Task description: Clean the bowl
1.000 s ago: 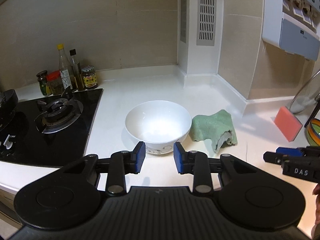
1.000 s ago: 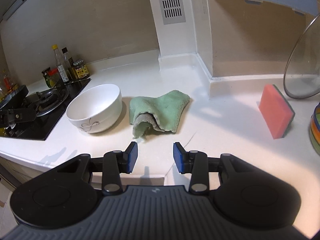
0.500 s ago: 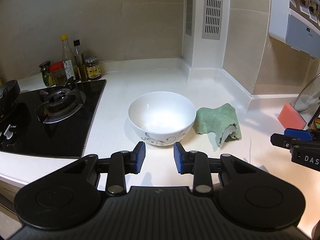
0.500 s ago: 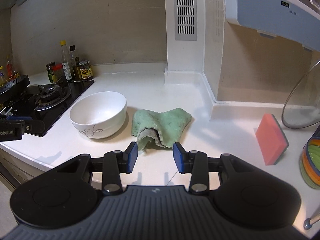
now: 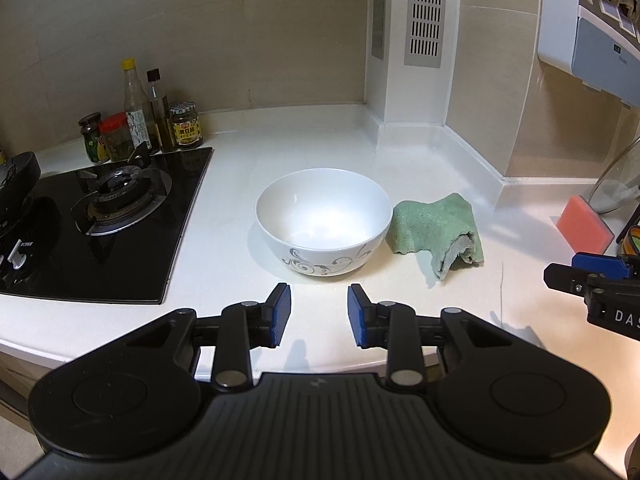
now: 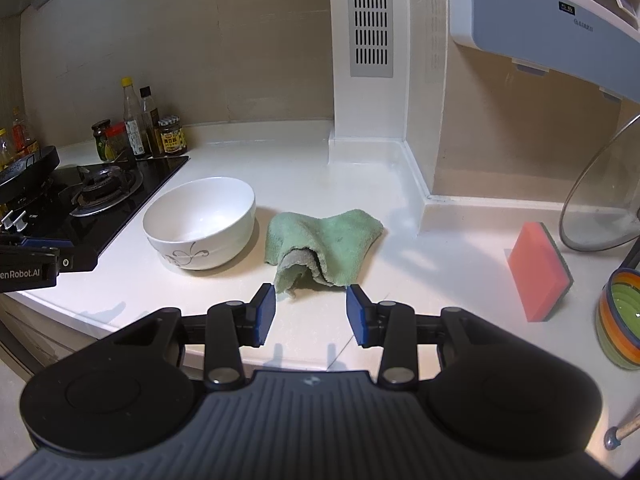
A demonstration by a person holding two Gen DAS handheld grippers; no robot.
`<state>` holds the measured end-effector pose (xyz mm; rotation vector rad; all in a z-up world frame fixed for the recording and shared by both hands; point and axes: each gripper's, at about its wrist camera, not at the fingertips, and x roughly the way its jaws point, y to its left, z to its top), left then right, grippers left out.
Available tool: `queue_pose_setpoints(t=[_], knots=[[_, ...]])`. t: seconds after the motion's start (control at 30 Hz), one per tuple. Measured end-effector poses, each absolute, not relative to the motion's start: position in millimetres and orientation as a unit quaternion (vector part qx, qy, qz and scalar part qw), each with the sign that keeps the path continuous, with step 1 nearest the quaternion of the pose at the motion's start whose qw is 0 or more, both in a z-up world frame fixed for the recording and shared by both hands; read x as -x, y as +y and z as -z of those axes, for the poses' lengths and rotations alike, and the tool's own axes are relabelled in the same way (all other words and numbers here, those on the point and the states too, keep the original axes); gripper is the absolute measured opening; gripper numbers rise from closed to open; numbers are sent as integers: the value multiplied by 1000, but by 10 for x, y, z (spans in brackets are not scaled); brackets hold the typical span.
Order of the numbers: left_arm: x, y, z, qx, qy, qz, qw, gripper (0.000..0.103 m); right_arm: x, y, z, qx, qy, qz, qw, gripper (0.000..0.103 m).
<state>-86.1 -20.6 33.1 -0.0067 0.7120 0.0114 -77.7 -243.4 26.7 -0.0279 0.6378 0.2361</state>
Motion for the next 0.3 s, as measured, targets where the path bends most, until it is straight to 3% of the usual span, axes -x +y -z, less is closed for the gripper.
queue_pose_setpoints(t=[0.3], knots=[[883,-168,-326,20,342,-2,939,38,813,-2401,-251,15,313,-117,942,34]])
